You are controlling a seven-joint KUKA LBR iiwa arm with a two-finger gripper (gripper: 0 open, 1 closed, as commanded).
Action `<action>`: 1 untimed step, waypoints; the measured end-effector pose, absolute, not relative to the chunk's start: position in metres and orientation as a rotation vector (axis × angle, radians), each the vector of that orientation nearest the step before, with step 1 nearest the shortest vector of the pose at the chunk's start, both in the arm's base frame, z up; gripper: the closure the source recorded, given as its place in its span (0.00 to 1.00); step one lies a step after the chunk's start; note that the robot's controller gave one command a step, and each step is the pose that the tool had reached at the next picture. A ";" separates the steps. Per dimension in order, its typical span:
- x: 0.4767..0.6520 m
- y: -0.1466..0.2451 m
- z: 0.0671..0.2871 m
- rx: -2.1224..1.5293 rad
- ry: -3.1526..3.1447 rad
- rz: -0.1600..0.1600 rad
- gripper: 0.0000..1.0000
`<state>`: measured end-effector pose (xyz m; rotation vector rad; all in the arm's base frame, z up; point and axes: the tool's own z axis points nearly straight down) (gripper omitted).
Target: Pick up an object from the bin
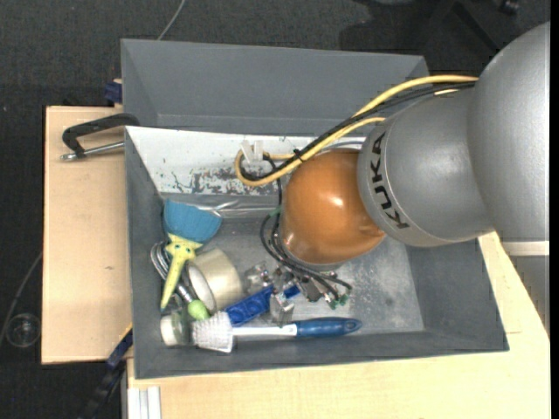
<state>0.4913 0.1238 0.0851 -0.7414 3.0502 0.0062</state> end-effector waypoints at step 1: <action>0.492 0.124 0.107 -0.741 3.048 0.007 1.00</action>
Offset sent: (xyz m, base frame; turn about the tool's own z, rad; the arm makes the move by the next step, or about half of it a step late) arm -0.0002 0.0001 0.0267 0.0000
